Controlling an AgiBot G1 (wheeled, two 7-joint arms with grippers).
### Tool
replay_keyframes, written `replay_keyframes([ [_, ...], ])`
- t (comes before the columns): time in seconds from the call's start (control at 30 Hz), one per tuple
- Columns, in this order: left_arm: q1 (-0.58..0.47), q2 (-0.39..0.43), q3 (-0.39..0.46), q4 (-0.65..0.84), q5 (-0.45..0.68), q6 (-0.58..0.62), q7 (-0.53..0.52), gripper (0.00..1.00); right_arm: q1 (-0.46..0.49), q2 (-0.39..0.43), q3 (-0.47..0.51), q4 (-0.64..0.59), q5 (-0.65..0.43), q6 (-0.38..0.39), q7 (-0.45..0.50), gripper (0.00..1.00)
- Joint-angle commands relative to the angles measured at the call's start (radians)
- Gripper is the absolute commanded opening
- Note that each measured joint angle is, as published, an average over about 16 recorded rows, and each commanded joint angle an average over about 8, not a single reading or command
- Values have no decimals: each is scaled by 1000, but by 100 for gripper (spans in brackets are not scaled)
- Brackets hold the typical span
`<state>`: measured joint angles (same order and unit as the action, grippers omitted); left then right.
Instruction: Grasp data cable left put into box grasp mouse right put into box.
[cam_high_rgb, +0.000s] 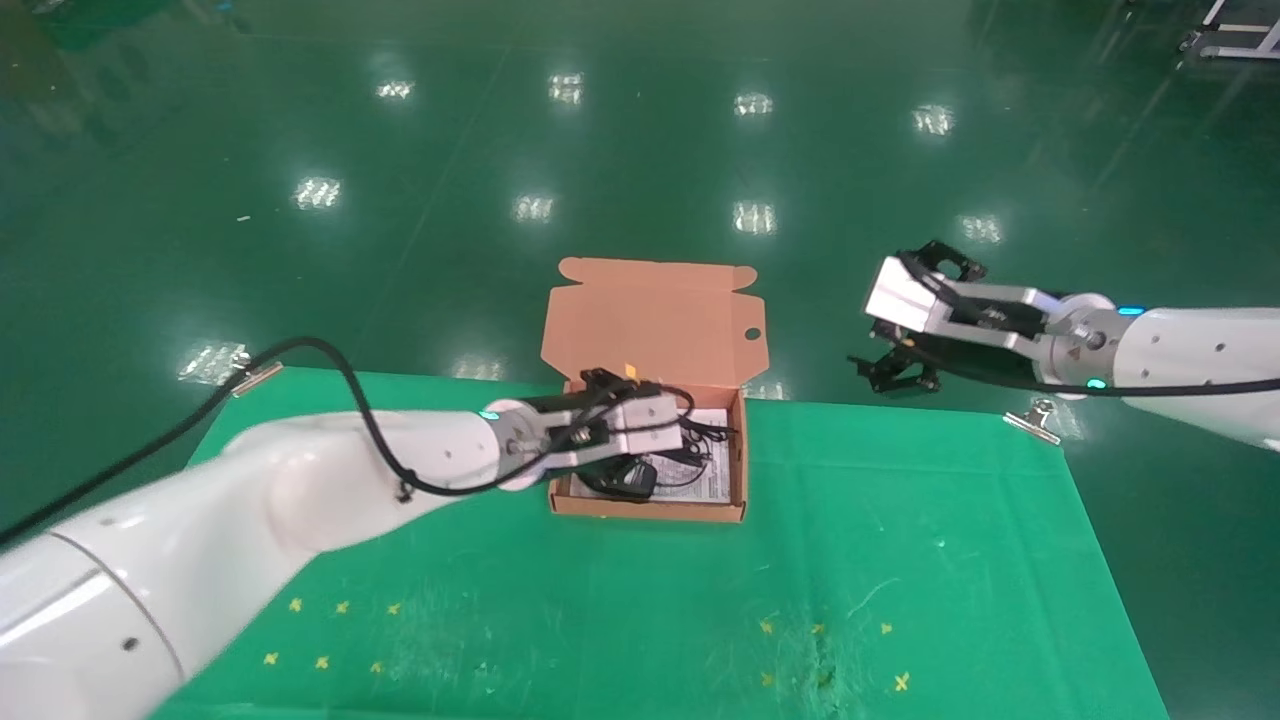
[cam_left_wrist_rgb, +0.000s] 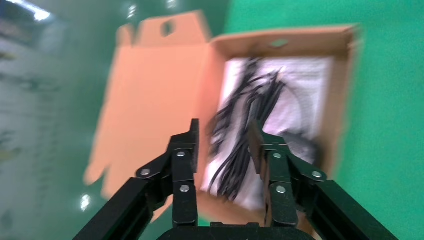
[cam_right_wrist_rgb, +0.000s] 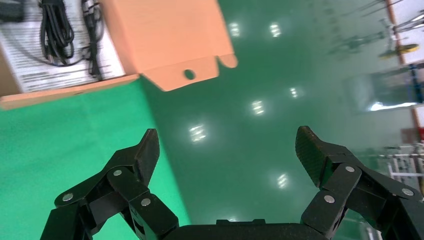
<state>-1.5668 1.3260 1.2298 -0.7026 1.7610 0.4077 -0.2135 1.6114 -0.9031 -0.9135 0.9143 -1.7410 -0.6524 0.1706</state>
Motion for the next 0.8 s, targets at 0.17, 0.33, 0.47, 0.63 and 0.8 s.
replay_keyframes([
  [0.17, -62, -39, -20, -8, 30, -47, -38, 100, 31, 5, 7, 17, -13, 9, -7, 100],
  [0.33, -97, -47, -41, 4, 47, -84, -69, 100, 53, 8, -1, 22, -40, -23, -9, 100],
  [0.47, -92, -67, -75, -5, 16, -62, -76, 100, 42, 18, 16, 31, -22, -58, -9, 100],
  [0.63, -46, -117, -143, -50, -65, 27, -69, 100, -3, 39, 63, 58, 58, -119, -7, 100],
  [0.8, 3, -172, -217, -99, -153, 124, -60, 100, -52, 62, 116, 86, 145, -185, -5, 100],
])
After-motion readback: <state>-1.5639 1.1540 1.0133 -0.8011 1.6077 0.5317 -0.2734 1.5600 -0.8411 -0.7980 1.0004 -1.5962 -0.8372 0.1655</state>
